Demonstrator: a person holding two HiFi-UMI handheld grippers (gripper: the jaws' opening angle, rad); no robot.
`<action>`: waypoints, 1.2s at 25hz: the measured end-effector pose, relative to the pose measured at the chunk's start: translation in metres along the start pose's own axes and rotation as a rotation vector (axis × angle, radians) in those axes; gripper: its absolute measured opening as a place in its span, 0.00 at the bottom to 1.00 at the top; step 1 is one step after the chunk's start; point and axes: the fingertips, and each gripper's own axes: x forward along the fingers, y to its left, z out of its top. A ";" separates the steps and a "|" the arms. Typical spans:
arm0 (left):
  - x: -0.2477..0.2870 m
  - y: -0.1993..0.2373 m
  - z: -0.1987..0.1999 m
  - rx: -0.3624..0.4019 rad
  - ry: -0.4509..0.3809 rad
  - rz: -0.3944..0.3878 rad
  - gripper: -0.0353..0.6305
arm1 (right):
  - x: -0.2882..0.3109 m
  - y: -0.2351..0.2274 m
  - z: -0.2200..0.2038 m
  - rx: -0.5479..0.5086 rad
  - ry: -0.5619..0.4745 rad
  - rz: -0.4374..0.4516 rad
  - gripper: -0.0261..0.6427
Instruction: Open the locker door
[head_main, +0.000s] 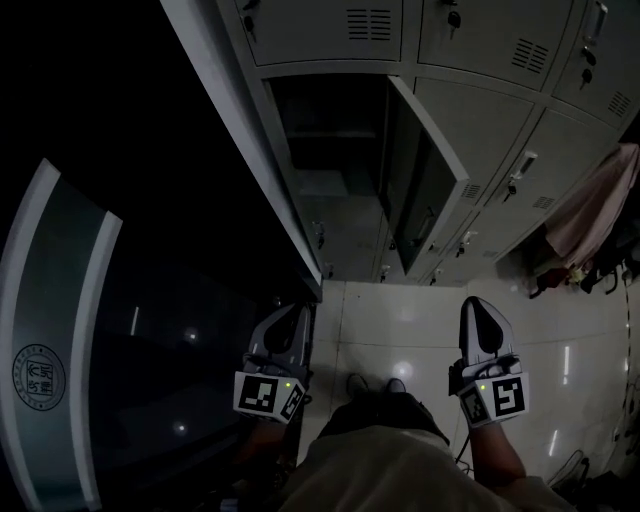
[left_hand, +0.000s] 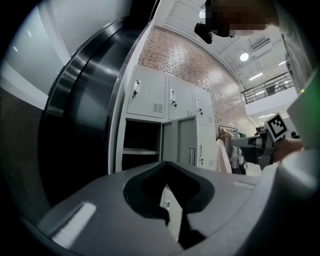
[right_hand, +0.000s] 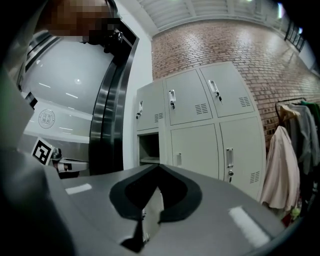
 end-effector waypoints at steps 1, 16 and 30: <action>-0.003 -0.004 0.001 -0.003 -0.005 -0.002 0.15 | -0.005 0.000 0.001 0.007 0.002 -0.005 0.04; -0.075 -0.115 0.056 0.051 -0.056 -0.045 0.15 | -0.144 0.003 0.052 -0.056 -0.036 -0.033 0.04; -0.291 -0.332 0.164 0.042 -0.071 -0.122 0.15 | -0.437 0.063 0.179 -0.072 -0.080 -0.041 0.04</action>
